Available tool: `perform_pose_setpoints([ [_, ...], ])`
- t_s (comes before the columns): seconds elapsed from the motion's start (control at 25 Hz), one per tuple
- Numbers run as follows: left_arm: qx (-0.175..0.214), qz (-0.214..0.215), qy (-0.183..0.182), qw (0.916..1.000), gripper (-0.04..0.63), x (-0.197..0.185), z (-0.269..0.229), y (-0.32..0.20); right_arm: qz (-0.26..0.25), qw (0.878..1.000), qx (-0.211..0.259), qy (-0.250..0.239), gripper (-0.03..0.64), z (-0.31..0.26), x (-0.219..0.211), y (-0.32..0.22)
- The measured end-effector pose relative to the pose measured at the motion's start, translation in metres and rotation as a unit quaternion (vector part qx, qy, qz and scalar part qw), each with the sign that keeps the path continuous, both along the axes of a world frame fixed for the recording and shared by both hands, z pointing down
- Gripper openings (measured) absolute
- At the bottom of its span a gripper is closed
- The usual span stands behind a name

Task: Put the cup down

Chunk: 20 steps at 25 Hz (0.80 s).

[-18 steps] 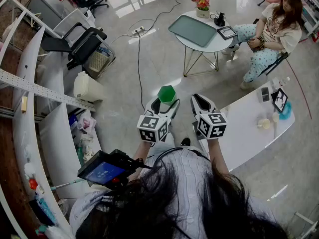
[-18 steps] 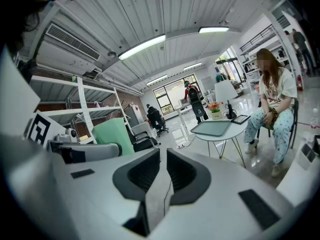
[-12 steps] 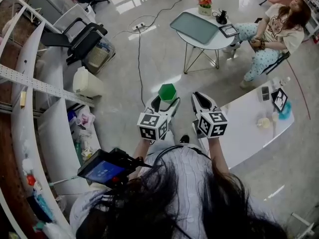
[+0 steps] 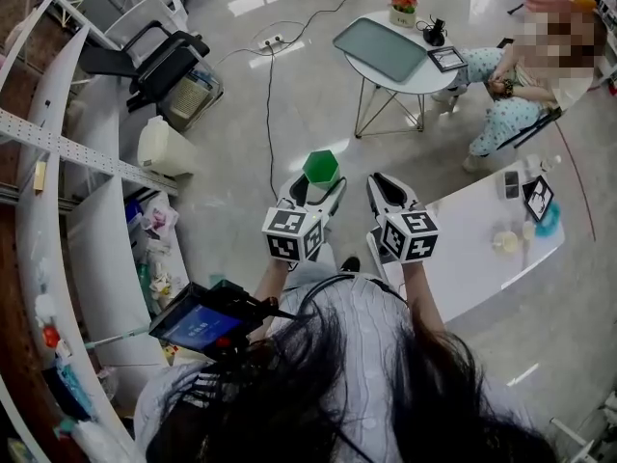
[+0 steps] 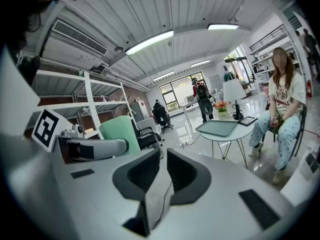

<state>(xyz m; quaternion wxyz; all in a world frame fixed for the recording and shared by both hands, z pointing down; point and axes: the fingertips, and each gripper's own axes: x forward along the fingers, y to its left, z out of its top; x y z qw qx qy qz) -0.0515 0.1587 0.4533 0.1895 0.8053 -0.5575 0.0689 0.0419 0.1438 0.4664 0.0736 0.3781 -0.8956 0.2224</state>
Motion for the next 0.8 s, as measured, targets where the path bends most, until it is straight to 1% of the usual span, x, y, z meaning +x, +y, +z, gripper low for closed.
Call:
perform_pose_setpoints([
  [0.2,0.0,0.001,0.001,1.0,0.305,0.004,-0.002,-0.006,0.001,1.0,-0.006,0.0,0.064,0.004,0.005,-0.003],
  [0.52,-0.004,0.015,-0.008,0.9998,0.305,0.012,-0.001,-0.017,0.011,1.0,-0.015,-0.007,0.064,0.007,0.011,-0.018],
  [0.8,-0.006,0.023,-0.007,0.9997,0.305,0.006,0.004,-0.052,0.013,1.0,-0.014,-0.002,0.064,0.01,0.003,-0.05],
])
